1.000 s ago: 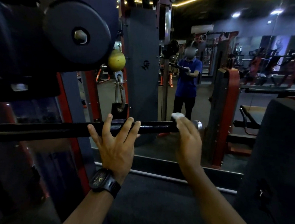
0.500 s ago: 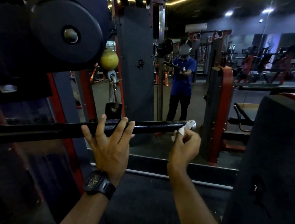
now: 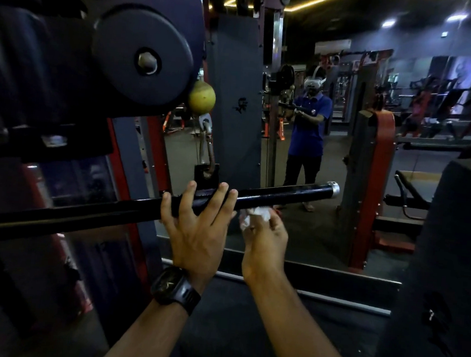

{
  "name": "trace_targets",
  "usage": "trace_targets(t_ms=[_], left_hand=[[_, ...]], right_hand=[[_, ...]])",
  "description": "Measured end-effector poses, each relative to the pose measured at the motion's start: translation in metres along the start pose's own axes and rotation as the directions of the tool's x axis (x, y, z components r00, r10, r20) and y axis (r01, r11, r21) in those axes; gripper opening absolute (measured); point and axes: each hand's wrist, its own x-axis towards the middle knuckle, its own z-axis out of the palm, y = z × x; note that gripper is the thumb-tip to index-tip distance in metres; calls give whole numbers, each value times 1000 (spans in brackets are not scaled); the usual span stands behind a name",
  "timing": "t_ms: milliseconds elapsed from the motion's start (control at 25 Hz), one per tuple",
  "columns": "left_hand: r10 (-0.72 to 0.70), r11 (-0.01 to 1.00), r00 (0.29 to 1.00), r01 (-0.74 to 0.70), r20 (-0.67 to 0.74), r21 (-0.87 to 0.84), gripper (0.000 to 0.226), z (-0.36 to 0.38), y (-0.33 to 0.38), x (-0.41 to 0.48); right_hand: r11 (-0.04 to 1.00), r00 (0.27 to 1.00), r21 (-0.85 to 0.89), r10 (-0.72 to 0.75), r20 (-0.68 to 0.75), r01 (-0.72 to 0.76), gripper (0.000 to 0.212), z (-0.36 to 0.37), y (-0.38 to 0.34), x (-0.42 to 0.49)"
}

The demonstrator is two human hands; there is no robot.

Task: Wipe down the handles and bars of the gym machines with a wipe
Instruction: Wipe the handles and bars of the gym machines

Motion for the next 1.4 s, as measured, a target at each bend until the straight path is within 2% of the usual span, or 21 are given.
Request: trace_targets(t_ms=[40, 160, 280, 520, 600, 720, 760, 800, 840, 880, 920, 960, 1000, 1040, 1080, 1160, 1200, 1240, 1320, 1360, 1400], left_hand=[[-4, 1000, 1000, 4, -1, -6, 48, 1, 0, 0], [5, 1000, 1000, -5, -1, -8, 51, 3, 0, -2], [29, 999, 999, -28, -26, 16, 51, 5, -1, -2], [42, 999, 998, -41, -49, 16, 39, 9, -2, -2], [41, 999, 998, -40, -44, 11, 39, 11, -1, -3], [47, 999, 996, -45, -72, 28, 48, 13, -3, -3], [47, 999, 996, -45, -78, 29, 55, 14, -5, -4], [47, 999, 995, -45, -84, 29, 62, 15, -5, -5], [49, 999, 995, -46, -88, 29, 66, 15, -5, -5], [53, 998, 995, -51, -90, 25, 68, 14, -5, -6], [60, 998, 994, -59, -91, 21, 69, 13, -5, -6], [68, 998, 994, -66, -91, 19, 70, 13, -7, -5], [75, 997, 993, -73, -89, 21, 70, 12, -8, -5], [79, 997, 993, -77, -88, 23, 70, 12, -8, -5], [78, 997, 993, -76, -89, 21, 67, 11, -8, -5], [58, 998, 995, -59, -86, -9, 59, 10, -8, -5], [49, 998, 995, -51, -81, -20, 56, 10, -7, -5], [47, 999, 996, -48, -76, -19, 56, 11, -7, -4], [47, 999, 996, -47, -72, 0, 61, 12, -7, -4], [45, 999, 996, -45, -71, 2, 64, 12, -6, -4], [41, 999, 997, -41, -71, -1, 66, 11, -5, -4]], right_hand=[[1000, 999, 6, 27, 34, -27, 14, 5, -2, -1], [998, 998, 22, 62, 12, -62, 25, 13, -4, -2], [995, 992, 49, 78, 101, -84, 20, 11, -1, -10], [980, 994, 166, 113, 7, -112, 12, 6, -14, 0], [979, 994, 190, 90, -64, -76, 19, 5, -17, 3], [999, 995, 52, 12, -102, -7, 16, 7, -15, 5], [997, 988, -39, -71, -134, 67, 12, 7, -12, 6], [968, 965, -163, -217, -149, 192, 10, 6, -9, 7], [876, 903, -316, -415, -109, 364, 11, 4, -5, 6], [709, 801, -461, -598, 8, 534, 15, 1, -4, 6], [498, 687, -564, -704, 181, 659, 22, -2, -6, 9], [279, 603, -638, -706, 371, 718, 29, -3, -12, 16], [71, 565, -684, -629, 534, 726, 33, -1, -22, 23], [-93, 560, -690, -511, 652, 718, 33, 4, -34, 27], [-171, 567, -658, -381, 730, 733, 29, 10, -45, 29], [-146, 544, -553, -98, 833, 821, 23, 21, -59, 29], [-188, 524, -511, 28, 851, 839, 24, 26, -65, 29], [-274, 536, -491, 119, 836, 827, 25, 28, -73, 34], [-386, 671, -579, 163, 723, 718, 26, 28, -93, 47], [-376, 719, -634, 145, 680, 675, 25, 27, -99, 49], [-325, 709, -646, 134, 692, 691, 25, 27, -99, 49]])
